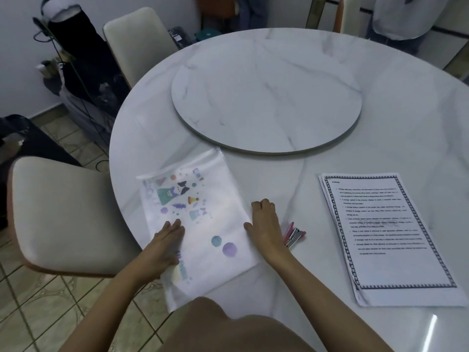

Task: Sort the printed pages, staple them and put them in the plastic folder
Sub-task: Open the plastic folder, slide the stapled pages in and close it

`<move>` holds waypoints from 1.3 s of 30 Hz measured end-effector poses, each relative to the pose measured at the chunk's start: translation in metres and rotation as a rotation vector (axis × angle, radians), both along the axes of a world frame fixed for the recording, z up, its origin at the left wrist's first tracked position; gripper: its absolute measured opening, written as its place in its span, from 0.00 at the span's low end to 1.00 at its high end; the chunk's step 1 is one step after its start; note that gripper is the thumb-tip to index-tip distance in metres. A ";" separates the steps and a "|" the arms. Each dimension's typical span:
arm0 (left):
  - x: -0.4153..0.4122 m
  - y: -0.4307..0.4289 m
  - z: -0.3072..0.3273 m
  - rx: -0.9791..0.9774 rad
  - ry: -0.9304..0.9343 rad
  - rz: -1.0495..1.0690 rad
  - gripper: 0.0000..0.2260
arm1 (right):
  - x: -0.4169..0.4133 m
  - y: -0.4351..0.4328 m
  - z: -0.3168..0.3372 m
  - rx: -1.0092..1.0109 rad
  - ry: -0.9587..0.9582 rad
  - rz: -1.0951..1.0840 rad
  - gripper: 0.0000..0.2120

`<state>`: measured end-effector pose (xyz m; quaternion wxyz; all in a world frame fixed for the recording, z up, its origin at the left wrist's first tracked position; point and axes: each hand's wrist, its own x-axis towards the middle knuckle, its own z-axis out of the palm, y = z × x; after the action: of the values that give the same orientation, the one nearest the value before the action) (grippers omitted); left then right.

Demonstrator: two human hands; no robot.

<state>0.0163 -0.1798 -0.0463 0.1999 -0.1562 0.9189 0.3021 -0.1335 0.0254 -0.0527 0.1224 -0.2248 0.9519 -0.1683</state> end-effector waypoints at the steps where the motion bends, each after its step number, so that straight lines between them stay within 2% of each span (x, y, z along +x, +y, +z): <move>1: -0.001 0.000 -0.001 -0.002 0.001 0.002 0.32 | 0.002 0.000 0.000 -0.017 0.020 0.001 0.17; 3: -0.005 0.002 -0.001 -0.013 0.006 0.011 0.30 | 0.004 0.002 -0.001 -0.112 0.008 -0.016 0.17; 5: -0.009 0.007 0.001 -0.030 0.021 0.042 0.27 | 0.005 0.004 -0.001 -0.304 -0.104 -0.088 0.11; 7: -0.014 0.014 0.003 -0.045 0.057 0.111 0.24 | 0.003 0.006 0.001 -0.463 -0.214 -0.182 0.06; 9: -0.022 0.027 0.008 -0.020 0.123 0.221 0.22 | 0.003 0.009 0.005 -0.557 -0.273 -0.218 0.05; 12: -0.040 0.057 0.021 0.107 0.267 0.360 0.22 | 0.018 0.008 0.021 -0.706 -0.357 -0.172 0.07; 15: -0.060 0.094 0.039 0.351 0.332 0.507 0.24 | 0.037 0.008 0.030 -0.774 -0.358 -0.074 0.05; 17: -0.069 0.115 0.044 0.429 0.359 0.577 0.26 | 0.041 0.009 0.032 -0.770 -0.341 -0.044 0.01; 20: -0.074 0.133 0.042 0.380 0.412 0.608 0.27 | 0.040 0.013 0.037 -0.764 -0.328 -0.054 0.06; 24: -0.074 0.134 0.034 0.381 0.454 0.650 0.20 | 0.042 0.024 0.042 -0.759 -0.313 0.006 0.07; 27: -0.073 0.133 0.031 0.378 0.456 0.684 0.19 | 0.040 0.040 0.044 -0.737 -0.285 0.057 0.07; 29: -0.073 0.133 0.029 0.337 0.481 0.696 0.19 | 0.034 0.054 0.041 -0.647 -0.221 0.068 0.08; 32: -0.072 0.131 0.027 0.306 0.507 0.707 0.19 | 0.023 0.083 0.025 -0.380 -0.040 0.031 0.09; 34: -0.071 0.130 0.026 0.303 0.518 0.711 0.19 | 0.020 0.103 0.014 -0.257 0.010 -0.014 0.08; 39: -0.070 0.129 0.025 0.308 0.545 0.723 0.19 | 0.015 0.118 -0.004 -0.162 0.080 0.054 0.08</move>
<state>-0.0540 -0.0507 -0.0213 -0.1454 -0.3493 0.7692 0.5150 -0.1187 0.1434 -0.0569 0.0704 -0.2662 0.9329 -0.2322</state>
